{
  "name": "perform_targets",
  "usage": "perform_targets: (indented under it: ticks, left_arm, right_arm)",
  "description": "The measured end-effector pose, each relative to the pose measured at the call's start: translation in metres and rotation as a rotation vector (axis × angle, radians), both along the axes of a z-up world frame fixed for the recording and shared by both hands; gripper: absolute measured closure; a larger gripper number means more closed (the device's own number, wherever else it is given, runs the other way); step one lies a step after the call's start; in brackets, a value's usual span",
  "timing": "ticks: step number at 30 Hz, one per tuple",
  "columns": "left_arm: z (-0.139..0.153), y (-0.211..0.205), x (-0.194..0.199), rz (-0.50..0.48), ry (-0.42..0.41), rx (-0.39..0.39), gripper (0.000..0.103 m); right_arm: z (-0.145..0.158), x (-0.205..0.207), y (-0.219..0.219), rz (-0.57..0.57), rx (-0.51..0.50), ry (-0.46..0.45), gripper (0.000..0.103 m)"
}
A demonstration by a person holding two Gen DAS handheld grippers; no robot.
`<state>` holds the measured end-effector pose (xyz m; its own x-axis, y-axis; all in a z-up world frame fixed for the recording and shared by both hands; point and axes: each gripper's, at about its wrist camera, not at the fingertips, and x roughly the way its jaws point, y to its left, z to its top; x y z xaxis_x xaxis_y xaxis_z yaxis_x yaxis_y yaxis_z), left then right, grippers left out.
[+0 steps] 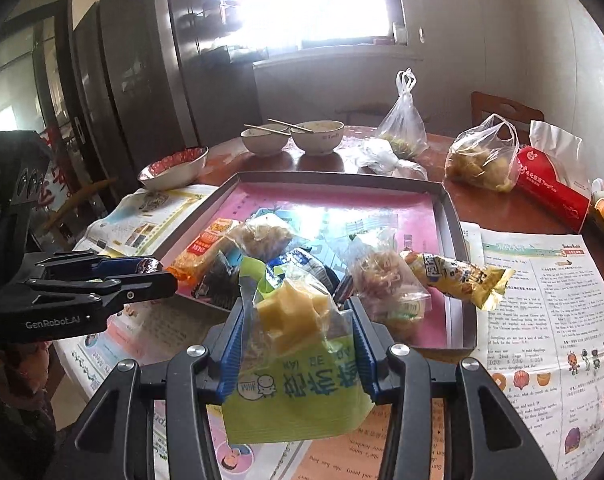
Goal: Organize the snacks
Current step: 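Carry the brown candy with the left gripper while the right carries the green bag over the tray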
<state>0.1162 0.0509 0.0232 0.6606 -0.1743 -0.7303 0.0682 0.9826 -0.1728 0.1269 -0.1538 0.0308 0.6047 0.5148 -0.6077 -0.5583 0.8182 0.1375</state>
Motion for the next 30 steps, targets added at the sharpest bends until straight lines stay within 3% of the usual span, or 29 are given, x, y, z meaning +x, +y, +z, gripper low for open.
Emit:
perform_targets:
  ticks: [30]
  left_arm:
    - [-0.005, 0.001, 0.05, 0.011, 0.021, -0.023, 0.064]
  right_arm:
    - [0.008, 0.038, 0.012, -0.018, 0.031, 0.01, 0.055]
